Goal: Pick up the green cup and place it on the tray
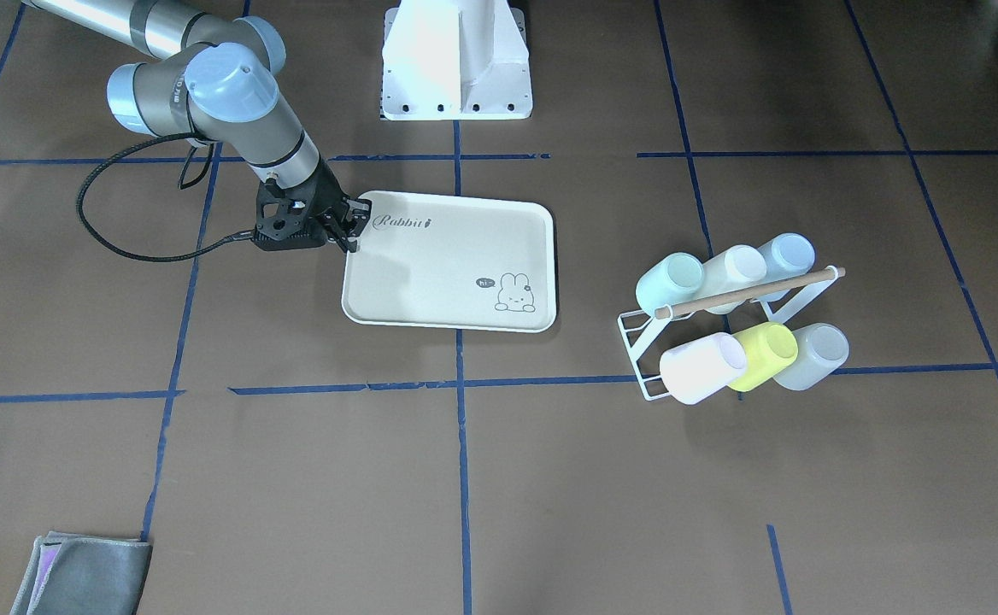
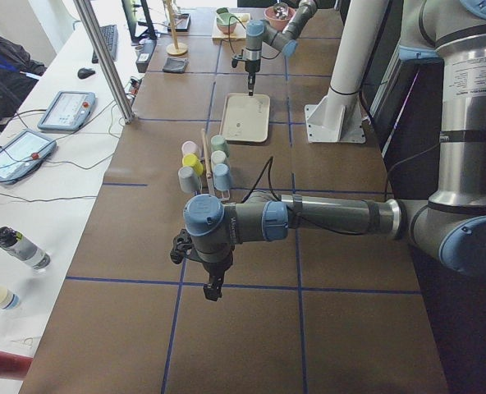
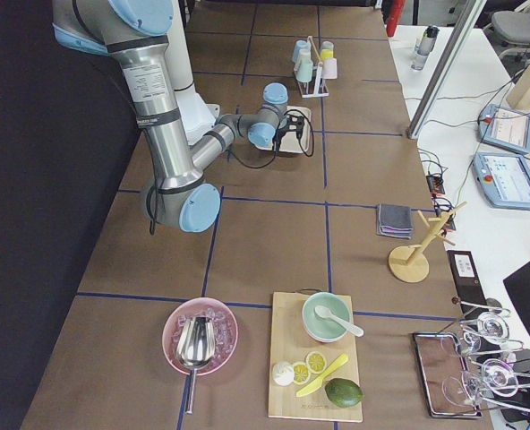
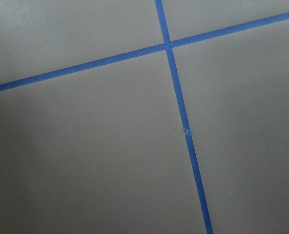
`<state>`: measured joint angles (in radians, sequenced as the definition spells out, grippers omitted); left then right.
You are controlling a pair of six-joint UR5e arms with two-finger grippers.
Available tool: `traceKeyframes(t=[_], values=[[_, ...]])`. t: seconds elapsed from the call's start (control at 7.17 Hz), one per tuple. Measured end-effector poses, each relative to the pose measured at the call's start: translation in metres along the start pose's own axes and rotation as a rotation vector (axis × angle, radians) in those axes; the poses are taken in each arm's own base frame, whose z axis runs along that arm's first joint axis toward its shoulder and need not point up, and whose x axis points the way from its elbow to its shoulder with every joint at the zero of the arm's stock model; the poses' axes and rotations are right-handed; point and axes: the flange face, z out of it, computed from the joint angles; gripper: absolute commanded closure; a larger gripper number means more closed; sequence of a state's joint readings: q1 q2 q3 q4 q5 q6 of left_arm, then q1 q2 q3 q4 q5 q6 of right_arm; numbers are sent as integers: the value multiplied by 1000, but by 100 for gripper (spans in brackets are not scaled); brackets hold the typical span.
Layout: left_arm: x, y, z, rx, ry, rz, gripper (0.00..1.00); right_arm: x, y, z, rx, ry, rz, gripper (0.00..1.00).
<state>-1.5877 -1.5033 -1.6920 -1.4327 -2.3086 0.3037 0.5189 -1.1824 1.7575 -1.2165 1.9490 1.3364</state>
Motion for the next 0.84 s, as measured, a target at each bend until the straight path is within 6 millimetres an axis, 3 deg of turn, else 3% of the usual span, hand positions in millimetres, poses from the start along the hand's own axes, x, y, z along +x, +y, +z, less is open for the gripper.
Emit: traceKeyframes(t=[0.28, 0.42, 0.56, 0.84], values=[[0, 0, 0, -1, 0, -1, 0, -3, 6, 6, -6, 5, -4, 98], [0, 0, 0, -1, 0, -1, 0, -1, 7, 10, -3, 12, -8, 68], [0, 0, 0, -1, 0, -1, 0, 0, 7, 12, 1, 18, -12, 1], [0, 0, 0, 0, 0, 0, 0, 1, 6, 12, 14, 22, -7, 0]])
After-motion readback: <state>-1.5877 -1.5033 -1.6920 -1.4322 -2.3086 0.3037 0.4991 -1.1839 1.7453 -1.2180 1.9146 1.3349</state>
